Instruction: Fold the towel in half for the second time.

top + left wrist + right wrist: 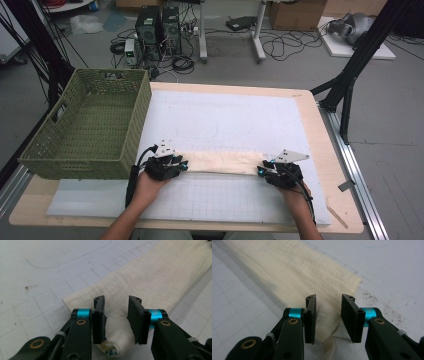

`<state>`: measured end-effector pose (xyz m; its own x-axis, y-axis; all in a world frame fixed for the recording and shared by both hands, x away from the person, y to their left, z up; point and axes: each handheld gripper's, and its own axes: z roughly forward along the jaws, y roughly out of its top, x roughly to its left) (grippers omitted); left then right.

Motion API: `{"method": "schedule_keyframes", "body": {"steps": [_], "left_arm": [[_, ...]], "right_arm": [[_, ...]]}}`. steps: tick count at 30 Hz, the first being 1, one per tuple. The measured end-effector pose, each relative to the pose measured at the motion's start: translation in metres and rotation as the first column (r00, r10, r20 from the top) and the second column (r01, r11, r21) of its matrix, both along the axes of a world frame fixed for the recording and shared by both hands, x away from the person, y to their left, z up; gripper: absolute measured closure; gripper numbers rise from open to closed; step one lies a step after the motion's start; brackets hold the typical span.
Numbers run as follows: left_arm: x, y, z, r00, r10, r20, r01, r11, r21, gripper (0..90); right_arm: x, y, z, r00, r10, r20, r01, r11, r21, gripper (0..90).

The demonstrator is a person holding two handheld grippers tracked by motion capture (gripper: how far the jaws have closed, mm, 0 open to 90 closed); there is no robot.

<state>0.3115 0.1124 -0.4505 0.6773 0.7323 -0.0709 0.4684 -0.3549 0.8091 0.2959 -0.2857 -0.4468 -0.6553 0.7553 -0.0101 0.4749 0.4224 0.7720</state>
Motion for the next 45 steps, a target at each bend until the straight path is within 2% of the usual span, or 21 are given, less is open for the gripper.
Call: {"method": "schedule_keyframes", "body": {"steps": [4, 11, 18, 19, 22, 23, 25, 27, 29, 32, 38, 41, 42, 43, 45], "left_arm": [[-0.002, 0.003, 0.0, 1.0, 0.006, 0.0, -0.006, 1.0, -0.002, 71.3], [-0.005, 0.004, 0.0, 0.9998, -0.009, 0.018, 0.009, 0.9997, 0.021, 73.7], [-0.006, 0.005, 0.0, 0.9998, -0.003, 0.022, 0.003, 0.9999, 0.017, 72.6], [-0.006, 0.006, 0.0, 0.9997, -0.001, 0.023, 0.001, 1.0, 0.005, 70.3], [-0.005, 0.014, 0.001, 0.9996, 0.025, 0.013, -0.024, 0.9972, -0.072, 60.8], [-0.005, 0.016, 0.002, 0.9994, 0.032, 0.016, -0.031, 0.9964, -0.079, 57.3], [-0.004, 0.022, 0.006, 0.998, 0.054, 0.031, -0.051, 0.9924, -0.112, 51.6], [-0.005, 0.026, 0.01, 0.9963, 0.069, 0.052, -0.06, 0.9879, -0.143, 49.6], [-0.006, 0.029, 0.015, 0.9943, 0.075, 0.075, -0.061, 0.9833, -0.171, 48.1], [-0.009, 0.03, 0.021, 0.9915, 0.077, 0.105, -0.057, 0.9808, -0.187, 47.9], [-0.012, 0.035, 0.023, 0.9898, 0.073, 0.122, -0.045, 0.9758, -0.214, 52.6], [-0.013, 0.038, 0.026, 0.9896, 0.06, 0.13, -0.024, 0.9639, -0.265, 49.7], [-0.014, 0.039, 0.029, 0.9885, 0.058, 0.14, -0.018, 0.9619, -0.273, 49.0], [-0.014, 0.04, 0.031, 0.9867, 0.063, 0.15, -0.019, 0.9591, -0.283, 46.7], [-0.014, 0.042, 0.034, 0.9843, 0.074, 0.16, -0.022, 0.9523, -0.304, 36.6]], "right_arm": [[0.0, -0.002, 0.0, 0.9999, -0.004, -0.014, 0.004, 1.0, 0.008, 65.1], [0.001, -0.005, 0.0, 0.9997, 0.003, -0.025, -0.002, 1.0, 0.012, 63.6], [0.001, -0.007, -0.002, 0.9993, -0.018, -0.034, 0.019, 0.999, 0.042, 61.0], [0.0, -0.007, -0.003, 0.9994, -0.023, -0.028, 0.024, 0.999, 0.045, 58.2], [-0.003, -0.008, 0.0, 0.9996, -0.028, -0.003, 0.029, 0.999, 0.036, 54.2], [-0.004, -0.01, 0.002, 0.9995, -0.031, 0.007, 0.03, 0.999, 0.042, 53.5], [-0.006, -0.013, 0.006, 0.999, -0.036, 0.026, 0.034, 0.997, 0.065, 52.9], [-0.008, -0.017, 0.012, 0.9976, -0.05, 0.048, 0.046, 0.995, 0.089, 51.8], [-0.01, -0.021, 0.018, 0.9961, -0.057, 0.068, 0.05, 0.993, 0.107, 51.7], [-0.014, -0.028, 0.023, 0.9933, -0.077, 0.086, 0.065, 0.99, 0.129, 51.7], [-0.021, -0.039, 0.026, 0.9888, -0.106, 0.105, 0.091, 0.986, 0.137, 49.2], [-0.025, -0.044, 0.028, 0.9835, -0.13, 0.126, 0.114, 0.986, 0.123, 42.4], [-0.026, -0.046, 0.029, 0.9809, -0.144, 0.131, 0.128, 0.984, 0.124, 39.8], [-0.028, -0.048, 0.03, 0.9784, -0.155, 0.138, 0.138, 0.983, 0.121, 37.9], [-0.033, -0.05, 0.031, 0.9728, -0.179, 0.147, 0.162, 0.98, 0.118, 31.8]]}}
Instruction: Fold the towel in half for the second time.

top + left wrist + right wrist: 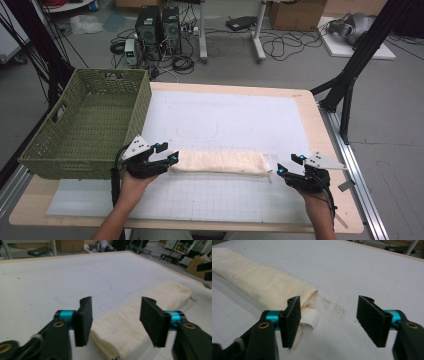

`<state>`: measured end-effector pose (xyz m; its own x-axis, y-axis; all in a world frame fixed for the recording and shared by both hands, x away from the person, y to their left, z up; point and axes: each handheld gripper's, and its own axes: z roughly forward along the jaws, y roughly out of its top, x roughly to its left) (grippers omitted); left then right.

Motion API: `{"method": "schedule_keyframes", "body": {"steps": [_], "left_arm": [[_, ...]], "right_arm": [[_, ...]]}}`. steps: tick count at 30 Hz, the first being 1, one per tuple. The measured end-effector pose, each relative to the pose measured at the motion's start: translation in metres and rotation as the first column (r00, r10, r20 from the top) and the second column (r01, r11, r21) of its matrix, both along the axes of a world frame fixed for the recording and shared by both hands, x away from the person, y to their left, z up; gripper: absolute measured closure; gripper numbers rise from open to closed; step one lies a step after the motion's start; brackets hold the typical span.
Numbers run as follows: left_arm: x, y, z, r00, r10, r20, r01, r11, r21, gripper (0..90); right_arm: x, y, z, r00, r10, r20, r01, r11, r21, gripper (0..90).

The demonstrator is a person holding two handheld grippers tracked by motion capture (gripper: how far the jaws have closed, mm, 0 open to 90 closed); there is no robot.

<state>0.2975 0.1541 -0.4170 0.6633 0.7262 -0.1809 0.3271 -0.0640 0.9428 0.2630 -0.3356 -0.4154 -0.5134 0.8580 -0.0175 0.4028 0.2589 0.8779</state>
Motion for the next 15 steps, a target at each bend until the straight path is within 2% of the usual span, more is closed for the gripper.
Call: {"method": "schedule_keyframes", "body": {"steps": [2, 5, 9, 15], "left_arm": [[-0.0004, 0.0023, 0.002, 0.9998, 0.016, 0.012, -0.016, 0.9996, -0.025, 27.9], [-0.0012, 0.0059, 0.0038, 0.9993, 0.023, 0.028, -0.022, 0.999, -0.038, 16.6], [-0.0019, 0.0086, 0.0048, 0.9992, 0.023, 0.032, -0.022, 0.9989, -0.04, 16.6], [-0.0018, 0.0076, 0.0054, 0.9993, 0.021, 0.032, -0.019, 0.9991, -0.037, 16.8]], "right_arm": [[-0.0032, -0.0021, 0.0016, 0.9997, -0.02, 0.014, 0.02, 1.0, -0.005, 26.5], [-0.0066, -0.0023, 0.0044, 0.9985, -0.033, 0.044, 0.035, 0.999, -0.038, 20.8], [-0.0059, -0.0007, 0.0061, 0.9979, -0.033, 0.055, 0.034, 0.999, -0.023, 13.1], [-0.0054, -0.0006, 0.008, 0.9983, -0.018, 0.056, 0.018, 1.0, 0.006, 11.5]]}}
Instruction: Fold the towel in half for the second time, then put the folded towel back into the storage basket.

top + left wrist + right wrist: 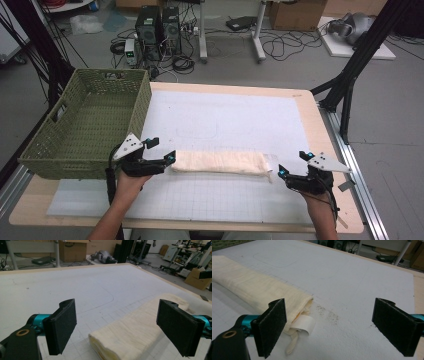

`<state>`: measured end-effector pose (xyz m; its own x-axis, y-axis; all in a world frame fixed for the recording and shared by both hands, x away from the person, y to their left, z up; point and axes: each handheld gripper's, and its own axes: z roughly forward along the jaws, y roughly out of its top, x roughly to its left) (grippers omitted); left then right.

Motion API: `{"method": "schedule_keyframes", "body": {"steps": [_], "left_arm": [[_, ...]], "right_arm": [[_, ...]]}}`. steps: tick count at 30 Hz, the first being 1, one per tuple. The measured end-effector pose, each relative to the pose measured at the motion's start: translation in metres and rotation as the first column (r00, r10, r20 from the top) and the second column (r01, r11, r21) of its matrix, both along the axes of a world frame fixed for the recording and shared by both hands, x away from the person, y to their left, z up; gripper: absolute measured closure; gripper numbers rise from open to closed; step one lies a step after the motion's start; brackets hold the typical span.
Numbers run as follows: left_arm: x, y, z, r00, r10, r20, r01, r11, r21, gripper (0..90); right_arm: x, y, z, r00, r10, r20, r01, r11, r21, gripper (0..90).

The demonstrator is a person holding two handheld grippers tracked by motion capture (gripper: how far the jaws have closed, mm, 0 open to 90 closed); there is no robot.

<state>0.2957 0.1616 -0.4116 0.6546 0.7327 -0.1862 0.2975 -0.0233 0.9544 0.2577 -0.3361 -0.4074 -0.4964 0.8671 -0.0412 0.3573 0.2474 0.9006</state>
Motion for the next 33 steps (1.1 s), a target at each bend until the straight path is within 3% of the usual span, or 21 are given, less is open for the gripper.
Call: {"method": "schedule_keyframes", "body": {"steps": [19, 33], "left_arm": [[0.0007, 0.0016, -0.001, 0.9999, 0.008, -0.012, -0.008, 0.9998, 0.016, 17.1], [0.0021, -0.0009, -0.0059, 0.9975, -0.016, -0.069, 0.017, 0.9997, 0.02, 17.4]], "right_arm": [[0.0018, 0.0002, -0.0016, 1.0, -0.006, -0.004, 0.006, 1.0, 0.0, 11.5], [0.0037, 0.0011, -0.0035, 1.0, 0.002, -0.008, -0.002, 1.0, -0.003, 11.5]]}}
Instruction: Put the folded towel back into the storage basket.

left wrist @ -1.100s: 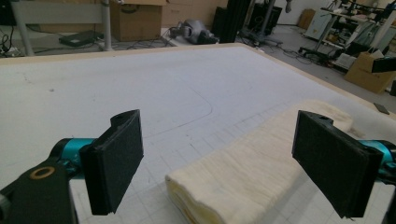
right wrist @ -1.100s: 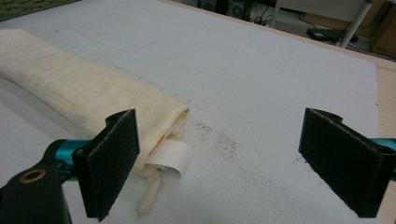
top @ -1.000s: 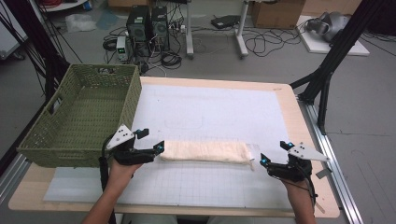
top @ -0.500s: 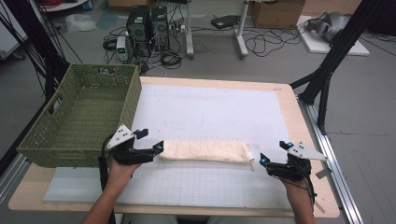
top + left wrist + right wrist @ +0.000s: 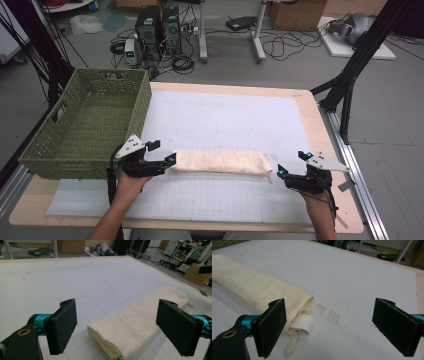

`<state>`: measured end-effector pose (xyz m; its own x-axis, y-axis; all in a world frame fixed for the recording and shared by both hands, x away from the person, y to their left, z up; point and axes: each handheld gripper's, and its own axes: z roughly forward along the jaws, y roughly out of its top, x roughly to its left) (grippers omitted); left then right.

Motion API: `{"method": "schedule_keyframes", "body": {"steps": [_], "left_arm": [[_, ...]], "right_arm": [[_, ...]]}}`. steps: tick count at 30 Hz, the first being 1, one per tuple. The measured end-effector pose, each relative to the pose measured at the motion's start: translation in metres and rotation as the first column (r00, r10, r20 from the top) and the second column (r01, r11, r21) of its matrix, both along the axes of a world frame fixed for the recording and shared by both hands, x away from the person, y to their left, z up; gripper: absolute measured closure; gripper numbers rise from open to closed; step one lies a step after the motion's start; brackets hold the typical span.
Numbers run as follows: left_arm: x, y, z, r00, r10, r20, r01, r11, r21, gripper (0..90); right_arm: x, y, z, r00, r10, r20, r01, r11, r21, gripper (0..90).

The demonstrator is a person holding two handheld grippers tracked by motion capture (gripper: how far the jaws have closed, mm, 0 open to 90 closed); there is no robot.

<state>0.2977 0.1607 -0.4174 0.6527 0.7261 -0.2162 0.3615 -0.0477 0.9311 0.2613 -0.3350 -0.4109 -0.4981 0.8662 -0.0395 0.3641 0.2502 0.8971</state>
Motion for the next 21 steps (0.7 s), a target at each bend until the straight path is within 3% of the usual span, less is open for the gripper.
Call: {"method": "schedule_keyframes", "body": {"steps": [4, 10, 15, 21], "left_arm": [[0.001, -0.004, -0.003, 0.9997, 0.019, -0.018, -0.018, 0.9995, 0.028, 17.0], [0.004, -0.006, -0.011, 0.9961, 0.04, -0.079, -0.034, 0.9961, 0.081, 17.2], [0.006, -0.01, -0.017, 0.9909, 0.027, -0.132, -0.012, 0.9929, 0.118, 24.0], [0.009, -0.013, -0.023, 0.9868, 0.05, -0.154, -0.024, 0.9855, 0.168, 29.2]], "right_arm": [[0.001, 0.001, -0.002, 0.9999, 0.009, -0.006, -0.009, 1.0, -0.004, 11.5], [0.001, 0.001, -0.002, 0.9999, 0.008, -0.01, -0.008, 1.0, 0.001, 11.5], [0.001, 0.001, -0.003, 0.9998, 0.009, -0.016, -0.009, 1.0, -0.001, 11.5], [0.001, 0.003, -0.004, 0.9997, 0.016, -0.019, -0.016, 1.0, -0.004, 11.5]]}}
